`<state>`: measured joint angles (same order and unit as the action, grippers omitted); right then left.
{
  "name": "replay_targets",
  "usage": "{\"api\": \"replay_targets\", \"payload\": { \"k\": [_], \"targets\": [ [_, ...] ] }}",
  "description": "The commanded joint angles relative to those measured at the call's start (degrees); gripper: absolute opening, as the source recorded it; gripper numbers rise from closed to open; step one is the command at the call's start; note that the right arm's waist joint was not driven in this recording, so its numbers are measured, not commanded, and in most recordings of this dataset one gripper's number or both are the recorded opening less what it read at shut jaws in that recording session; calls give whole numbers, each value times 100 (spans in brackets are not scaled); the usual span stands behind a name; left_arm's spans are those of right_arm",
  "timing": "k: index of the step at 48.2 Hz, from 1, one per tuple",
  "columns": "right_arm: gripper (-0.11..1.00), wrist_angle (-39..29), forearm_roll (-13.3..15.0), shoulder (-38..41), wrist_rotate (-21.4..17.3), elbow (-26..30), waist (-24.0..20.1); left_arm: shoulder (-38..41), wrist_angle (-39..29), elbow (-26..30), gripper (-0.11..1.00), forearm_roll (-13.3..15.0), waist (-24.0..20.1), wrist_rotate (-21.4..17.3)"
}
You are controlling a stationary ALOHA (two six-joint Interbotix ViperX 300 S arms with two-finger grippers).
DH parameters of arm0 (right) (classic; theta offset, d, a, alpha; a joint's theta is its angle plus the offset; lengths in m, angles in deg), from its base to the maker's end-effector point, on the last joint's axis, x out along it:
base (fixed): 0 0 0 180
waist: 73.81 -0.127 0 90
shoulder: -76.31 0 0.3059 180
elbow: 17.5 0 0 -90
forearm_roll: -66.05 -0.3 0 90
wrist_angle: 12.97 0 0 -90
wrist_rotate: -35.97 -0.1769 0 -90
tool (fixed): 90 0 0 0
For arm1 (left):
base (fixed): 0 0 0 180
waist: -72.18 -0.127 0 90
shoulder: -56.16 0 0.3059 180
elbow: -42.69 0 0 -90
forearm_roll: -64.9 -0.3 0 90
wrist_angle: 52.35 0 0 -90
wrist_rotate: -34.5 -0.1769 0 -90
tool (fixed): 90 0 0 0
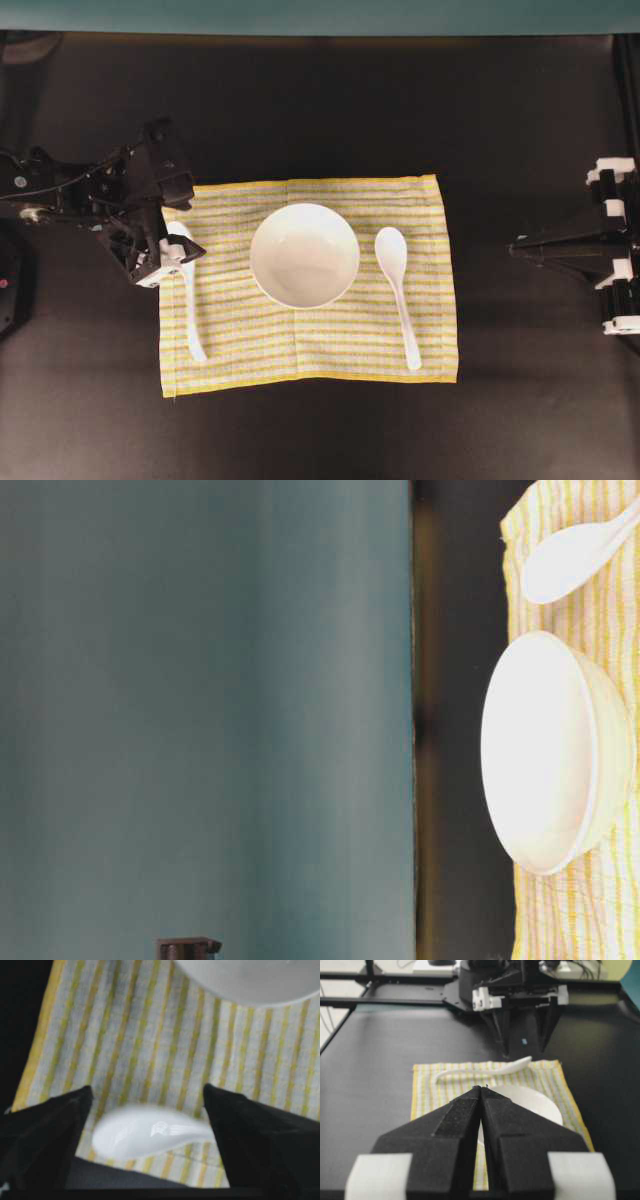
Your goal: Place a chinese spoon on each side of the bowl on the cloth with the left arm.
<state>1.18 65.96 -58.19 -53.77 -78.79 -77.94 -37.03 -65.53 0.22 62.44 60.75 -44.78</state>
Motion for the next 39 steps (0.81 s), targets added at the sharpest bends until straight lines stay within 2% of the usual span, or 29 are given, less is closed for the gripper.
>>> {"api": "replay_targets", "payload": {
  "k": [1,17,33,39],
  "targets": [
    [0,62,-9,62,18,35,0,-97,105,62,90,-26,53,-9],
    [0,62,-9,62,0,35,0,-1318,114,123,88,-18,659,35],
    [0,44,-9,62,53,26,0,-2936,167,-431,88,-26,1854,97],
    [0,-9,0,53,53,26,0,-3428,167,-589,88,-18,1925,44]
  ]
}}
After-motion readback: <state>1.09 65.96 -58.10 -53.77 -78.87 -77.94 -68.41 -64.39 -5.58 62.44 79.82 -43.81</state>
